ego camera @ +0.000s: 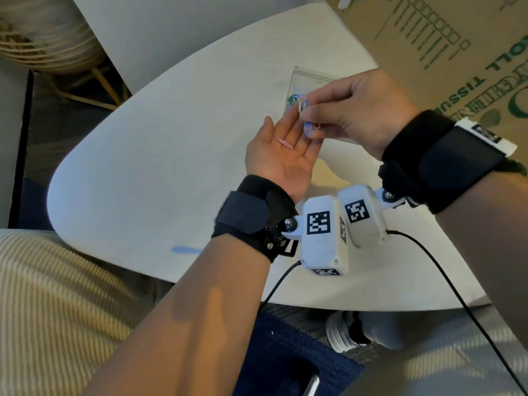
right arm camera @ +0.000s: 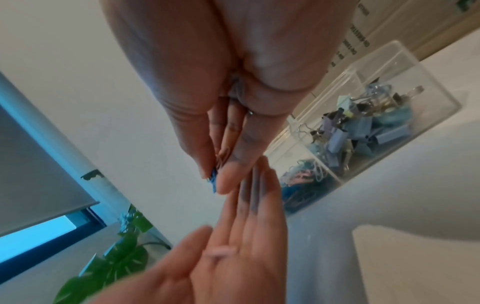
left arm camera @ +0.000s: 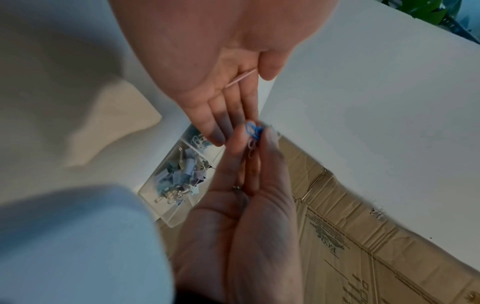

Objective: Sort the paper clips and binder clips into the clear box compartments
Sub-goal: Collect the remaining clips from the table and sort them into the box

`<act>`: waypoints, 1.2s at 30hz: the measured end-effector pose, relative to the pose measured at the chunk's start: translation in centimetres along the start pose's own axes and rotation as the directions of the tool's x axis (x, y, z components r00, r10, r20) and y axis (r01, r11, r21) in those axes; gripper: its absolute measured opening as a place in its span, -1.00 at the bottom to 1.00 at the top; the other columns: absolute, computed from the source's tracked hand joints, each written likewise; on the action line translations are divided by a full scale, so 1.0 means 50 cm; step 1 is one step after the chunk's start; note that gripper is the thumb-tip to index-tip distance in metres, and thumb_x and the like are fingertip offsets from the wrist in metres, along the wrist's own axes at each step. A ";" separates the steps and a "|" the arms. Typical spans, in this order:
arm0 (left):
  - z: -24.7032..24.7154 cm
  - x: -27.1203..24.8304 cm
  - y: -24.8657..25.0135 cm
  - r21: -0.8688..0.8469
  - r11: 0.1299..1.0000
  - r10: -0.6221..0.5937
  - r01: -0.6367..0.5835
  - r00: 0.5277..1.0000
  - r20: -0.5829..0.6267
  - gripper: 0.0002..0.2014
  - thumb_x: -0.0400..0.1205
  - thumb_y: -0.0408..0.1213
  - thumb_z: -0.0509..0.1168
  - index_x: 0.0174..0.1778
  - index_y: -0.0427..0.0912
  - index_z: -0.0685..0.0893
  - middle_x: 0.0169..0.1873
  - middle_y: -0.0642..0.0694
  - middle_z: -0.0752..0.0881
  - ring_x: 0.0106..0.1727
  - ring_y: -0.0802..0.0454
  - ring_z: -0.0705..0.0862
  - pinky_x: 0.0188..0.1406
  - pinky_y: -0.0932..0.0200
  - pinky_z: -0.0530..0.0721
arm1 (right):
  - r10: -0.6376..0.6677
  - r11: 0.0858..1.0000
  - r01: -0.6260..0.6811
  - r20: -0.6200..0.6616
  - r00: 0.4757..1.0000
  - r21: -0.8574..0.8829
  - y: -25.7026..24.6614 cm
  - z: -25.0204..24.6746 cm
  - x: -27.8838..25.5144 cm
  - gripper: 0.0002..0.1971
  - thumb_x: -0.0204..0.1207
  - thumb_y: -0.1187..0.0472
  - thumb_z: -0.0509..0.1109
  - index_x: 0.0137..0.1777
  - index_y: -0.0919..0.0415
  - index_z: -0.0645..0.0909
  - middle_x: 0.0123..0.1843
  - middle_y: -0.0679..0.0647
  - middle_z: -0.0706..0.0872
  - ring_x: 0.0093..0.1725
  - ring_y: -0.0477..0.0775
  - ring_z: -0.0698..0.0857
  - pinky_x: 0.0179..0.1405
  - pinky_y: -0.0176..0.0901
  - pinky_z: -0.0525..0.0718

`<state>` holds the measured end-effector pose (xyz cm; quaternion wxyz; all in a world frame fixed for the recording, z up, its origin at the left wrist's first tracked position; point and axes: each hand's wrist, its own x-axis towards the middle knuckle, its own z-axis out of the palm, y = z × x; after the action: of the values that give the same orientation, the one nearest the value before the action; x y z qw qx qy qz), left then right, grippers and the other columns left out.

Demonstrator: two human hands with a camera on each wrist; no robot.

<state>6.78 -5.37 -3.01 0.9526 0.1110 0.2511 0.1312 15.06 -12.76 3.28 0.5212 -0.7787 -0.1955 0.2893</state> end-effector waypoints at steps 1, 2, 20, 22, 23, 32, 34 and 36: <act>-0.001 -0.002 0.002 0.013 1.000 0.002 -0.002 1.000 -0.001 -0.50 0.76 -0.04 -0.06 0.33 -0.34 0.58 0.13 -0.24 0.72 0.13 -0.14 0.70 0.26 0.03 0.59 | -0.013 1.000 0.014 -0.041 0.999 0.026 -0.005 -0.006 0.005 -0.93 0.43 0.43 0.53 -0.12 0.31 0.76 -0.23 0.24 0.77 -0.37 0.02 0.73 -0.14 -0.17 0.82; -0.004 -0.003 0.003 0.026 1.000 0.001 -0.001 1.000 0.001 -0.49 0.77 -0.04 -0.08 0.33 -0.37 0.57 0.22 -0.27 0.69 0.24 -0.15 0.67 0.30 0.02 0.58 | -0.040 0.999 0.042 -0.096 0.995 0.022 -0.010 -0.013 0.012 -0.94 0.44 0.42 0.53 -0.13 0.28 0.76 -0.25 0.21 0.77 -0.39 0.00 0.74 -0.18 -0.21 0.81; -0.001 -0.017 -0.002 0.014 0.999 -0.030 0.030 0.999 0.014 -0.47 0.74 0.06 -0.06 0.21 -0.32 0.59 0.08 -0.26 0.68 0.42 -0.19 0.54 0.50 -0.03 0.38 | -0.234 0.521 0.347 0.261 0.937 -0.780 -0.003 0.043 -0.024 -0.79 0.49 0.19 0.41 0.07 -0.01 0.79 -0.01 -0.03 0.79 -0.08 -0.07 0.65 -0.06 -0.32 0.51; -0.003 -0.019 -0.003 0.045 0.999 -0.019 0.018 0.999 0.025 -0.46 0.75 0.06 -0.07 0.26 -0.33 0.58 0.16 -0.29 0.67 0.41 -0.19 0.55 0.51 -0.03 0.38 | -0.220 0.542 0.326 0.243 0.945 -0.775 -0.004 0.038 -0.021 -0.77 0.48 0.24 0.38 0.04 0.01 0.81 -0.10 -0.03 0.79 -0.12 -0.06 0.67 -0.07 -0.32 0.57; -0.004 -0.019 -0.001 0.065 0.998 -0.006 0.004 0.999 0.032 -0.46 0.75 0.05 -0.06 0.28 -0.33 0.57 0.18 -0.30 0.67 0.38 -0.19 0.57 0.48 -0.02 0.42 | -0.213 0.583 0.304 0.220 0.952 -0.753 -0.007 0.032 -0.019 -0.79 0.47 0.24 0.39 -0.01 0.02 0.81 -0.17 -0.06 0.77 -0.16 -0.08 0.68 -0.09 -0.33 0.61; 0.066 -0.008 0.099 0.506 0.848 0.184 -0.160 0.983 0.002 -0.78 0.68 -0.24 0.18 0.08 -0.20 0.69 -0.18 -0.11 0.68 -0.15 -0.03 0.68 -0.09 0.19 0.66 | -0.219 0.738 0.160 -0.008 0.976 -0.655 -0.026 -0.038 0.063 -0.87 0.47 0.03 0.52 -0.06 0.02 0.82 -0.17 -0.11 0.80 -0.20 -0.17 0.69 -0.15 -0.31 0.60; 0.083 0.008 0.123 0.628 0.760 0.225 -0.167 0.974 -0.013 -0.83 0.65 -0.26 0.23 0.02 -0.19 0.71 -0.26 -0.07 0.63 -0.22 0.00 0.62 -0.21 0.24 0.62 | -0.172 0.785 0.119 -0.028 0.985 -0.607 -0.020 -0.058 0.063 -0.81 0.49 -0.05 0.48 -0.09 0.02 0.82 -0.17 -0.14 0.80 -0.20 -0.17 0.69 -0.13 -0.22 0.64; 0.094 0.031 0.141 0.745 0.649 0.244 -0.153 0.970 -0.014 -0.88 0.63 -0.26 0.28 -0.01 -0.18 0.70 -0.29 -0.05 0.63 -0.25 0.01 0.59 -0.29 0.26 0.58 | -0.167 0.885 0.073 -0.167 0.972 -0.460 -0.016 -0.090 0.064 -0.79 0.54 -0.03 0.43 -0.13 0.05 0.81 -0.16 -0.15 0.79 -0.18 -0.15 0.68 -0.06 -0.15 0.69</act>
<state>9.11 1.04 2.23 0.7901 0.5056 0.3221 0.1279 20.41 -13.67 4.55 0.3605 -0.8899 -0.2511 0.1227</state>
